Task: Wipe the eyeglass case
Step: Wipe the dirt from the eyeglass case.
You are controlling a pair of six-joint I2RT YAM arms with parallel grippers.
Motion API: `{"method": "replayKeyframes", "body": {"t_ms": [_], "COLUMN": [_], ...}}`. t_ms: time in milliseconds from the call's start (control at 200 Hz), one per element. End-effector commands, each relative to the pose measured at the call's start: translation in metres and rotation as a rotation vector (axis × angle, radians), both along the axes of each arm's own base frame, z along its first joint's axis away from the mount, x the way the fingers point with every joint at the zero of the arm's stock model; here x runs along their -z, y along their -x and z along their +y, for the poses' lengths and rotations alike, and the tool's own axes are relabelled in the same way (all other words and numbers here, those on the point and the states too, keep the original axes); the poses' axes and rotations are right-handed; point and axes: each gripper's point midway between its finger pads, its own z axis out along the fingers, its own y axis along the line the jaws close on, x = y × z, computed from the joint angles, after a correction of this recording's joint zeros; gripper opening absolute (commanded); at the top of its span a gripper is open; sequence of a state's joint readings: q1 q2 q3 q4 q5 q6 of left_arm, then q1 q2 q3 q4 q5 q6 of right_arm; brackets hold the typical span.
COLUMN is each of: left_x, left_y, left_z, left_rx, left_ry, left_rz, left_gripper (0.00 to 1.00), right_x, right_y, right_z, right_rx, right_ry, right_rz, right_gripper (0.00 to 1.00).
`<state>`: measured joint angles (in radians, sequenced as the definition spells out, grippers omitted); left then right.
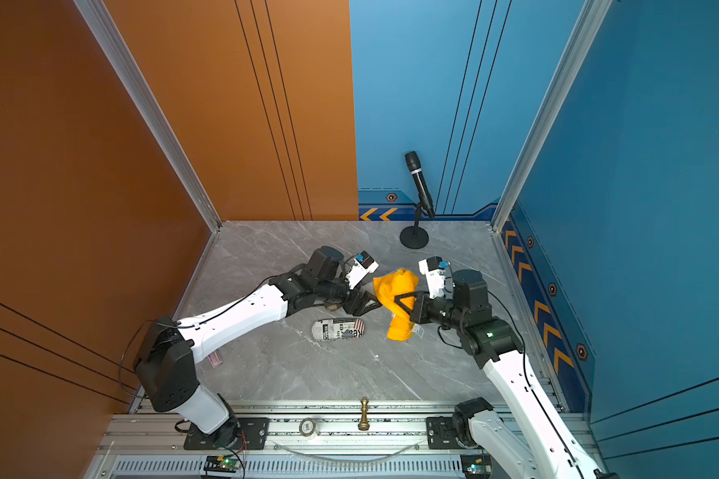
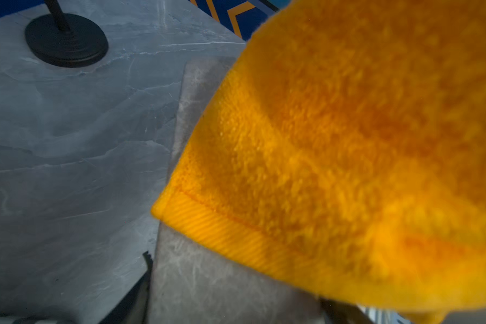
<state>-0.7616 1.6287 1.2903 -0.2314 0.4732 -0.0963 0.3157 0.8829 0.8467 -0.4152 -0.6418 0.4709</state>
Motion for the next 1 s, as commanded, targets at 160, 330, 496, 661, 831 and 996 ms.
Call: {"method": "replayKeyframes", "body": {"t_ms": [160, 330, 496, 661, 831, 996], "left_x": [-0.078, -0.094, -0.097, -0.090, -0.089, -0.089], "left_y": [0.038, 0.038, 0.038, 0.043, 0.056, 0.068], "left_z": [-0.012, -0.010, -0.020, -0.022, -0.019, -0.012], "left_rx": [0.157, 0.155, 0.193, 0.209, 0.242, 0.250], "left_ry": [0.275, 0.364, 0.399, 0.365, 0.335, 0.300], "left_rz": [0.085, 0.103, 0.157, 0.171, 0.177, 0.175], "left_gripper": [0.24, 0.26, 0.27, 0.27, 0.26, 0.26], "right_x": [0.041, 0.021, 0.003, 0.008, 0.026, 0.026], "right_y": [-0.050, -0.049, -0.028, -0.031, -0.059, -0.071], "right_z": [-0.044, -0.046, 0.001, 0.002, -0.044, -0.061], "right_rx": [0.182, 0.189, 0.081, 0.080, 0.200, 0.202], "right_ry": [0.148, 0.079, 0.032, 0.054, 0.088, 0.078], "right_rz": [0.028, -0.031, -0.131, -0.121, -0.006, 0.079], "right_gripper": [0.00, 0.00, 0.00, 0.00, 0.00, 0.00]}}
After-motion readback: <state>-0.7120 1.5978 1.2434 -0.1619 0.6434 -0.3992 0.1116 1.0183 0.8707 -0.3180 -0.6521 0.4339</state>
